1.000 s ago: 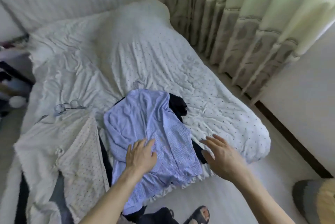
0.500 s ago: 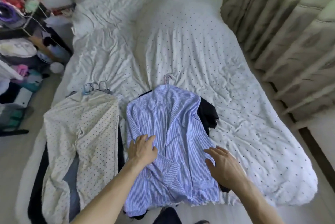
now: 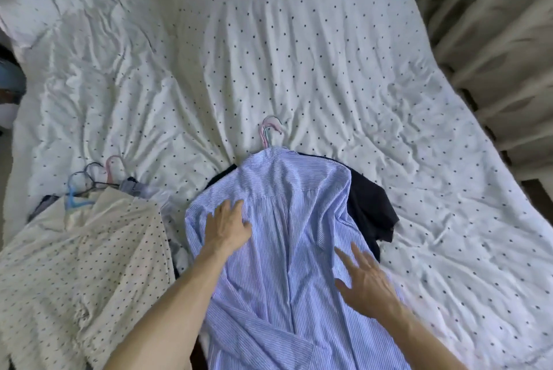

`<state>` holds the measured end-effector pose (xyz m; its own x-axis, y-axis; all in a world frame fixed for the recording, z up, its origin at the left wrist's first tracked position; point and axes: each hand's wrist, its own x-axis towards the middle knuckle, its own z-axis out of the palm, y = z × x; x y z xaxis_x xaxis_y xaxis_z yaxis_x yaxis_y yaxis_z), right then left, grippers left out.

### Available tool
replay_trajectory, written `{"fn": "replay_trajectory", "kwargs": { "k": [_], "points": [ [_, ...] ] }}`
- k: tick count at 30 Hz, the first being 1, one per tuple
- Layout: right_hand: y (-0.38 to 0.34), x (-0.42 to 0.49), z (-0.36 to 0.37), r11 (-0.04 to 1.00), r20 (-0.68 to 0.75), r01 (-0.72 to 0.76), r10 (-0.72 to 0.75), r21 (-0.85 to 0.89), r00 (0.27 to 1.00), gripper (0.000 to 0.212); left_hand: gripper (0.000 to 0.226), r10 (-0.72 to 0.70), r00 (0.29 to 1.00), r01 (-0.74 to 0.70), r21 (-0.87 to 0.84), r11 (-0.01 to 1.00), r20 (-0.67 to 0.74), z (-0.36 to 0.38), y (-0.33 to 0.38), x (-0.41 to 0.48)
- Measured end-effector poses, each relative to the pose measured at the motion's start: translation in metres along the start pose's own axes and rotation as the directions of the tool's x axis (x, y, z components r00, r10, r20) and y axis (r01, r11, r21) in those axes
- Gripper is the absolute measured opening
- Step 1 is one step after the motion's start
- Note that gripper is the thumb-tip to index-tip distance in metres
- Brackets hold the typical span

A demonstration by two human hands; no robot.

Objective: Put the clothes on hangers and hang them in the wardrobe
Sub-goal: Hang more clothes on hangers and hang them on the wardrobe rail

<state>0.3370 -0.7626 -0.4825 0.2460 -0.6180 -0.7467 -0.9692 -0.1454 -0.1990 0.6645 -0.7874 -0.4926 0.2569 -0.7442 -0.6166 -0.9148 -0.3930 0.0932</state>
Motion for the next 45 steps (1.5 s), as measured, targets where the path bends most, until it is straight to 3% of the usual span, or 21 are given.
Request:
{"fn": "replay_trajectory", "kwargs": {
  "k": [7, 16, 25, 28, 31, 38, 42, 45],
  "points": [
    [-0.013, 0.053, 0.061, 0.995, 0.196, -0.070, 0.082, -0.066, 0.977, 0.078, 0.086, -0.002, 0.997, -0.008, -0.136, 0.991, -0.072, -0.006, 0.002, 0.134],
    [-0.013, 0.067, 0.064, 0.991, 0.262, -0.088, 0.112, -0.100, 0.959, 0.076, 0.048, -0.034, 0.967, 0.018, -0.063, 0.998, -0.253, 0.001, 0.002, 0.161],
    [-0.018, 0.043, 0.036, 0.992, 0.255, -0.110, 0.091, 0.061, 0.963, 0.065, 0.025, 0.033, 0.994, -0.059, -0.256, 0.965, -0.103, -0.007, -0.013, 0.115],
    [-0.020, 0.010, 0.031, 0.988, 0.191, -0.061, 0.033, 0.143, 0.981, 0.061, 0.043, -0.052, 0.999, 0.051, -0.325, 0.944, 0.004, -0.005, -0.014, 0.087],
    [-0.024, -0.028, 0.027, 0.966, 0.146, -0.082, 0.047, 0.244, 0.988, 0.060, 0.035, -0.100, 0.995, 0.090, -0.483, 0.871, 0.005, -0.004, -0.009, 0.048],
    [-0.031, -0.118, 0.006, 0.768, -0.063, -0.096, 0.175, 0.634, 0.983, 0.053, 0.019, -0.001, 0.970, -0.158, -0.633, 0.758, -0.244, -0.029, 0.052, -0.095],
    [-0.039, -0.173, -0.016, 0.496, -0.198, 0.050, 0.251, 0.867, 0.948, 0.059, 0.015, 0.186, 0.945, -0.319, -0.638, 0.701, -0.269, -0.026, 0.096, -0.182],
    [-0.040, -0.223, -0.035, 0.311, -0.321, 0.215, 0.343, 0.926, 0.883, 0.039, 0.021, 0.350, 0.884, -0.466, -0.627, 0.624, -0.309, -0.017, 0.133, -0.249]
  ]
}}
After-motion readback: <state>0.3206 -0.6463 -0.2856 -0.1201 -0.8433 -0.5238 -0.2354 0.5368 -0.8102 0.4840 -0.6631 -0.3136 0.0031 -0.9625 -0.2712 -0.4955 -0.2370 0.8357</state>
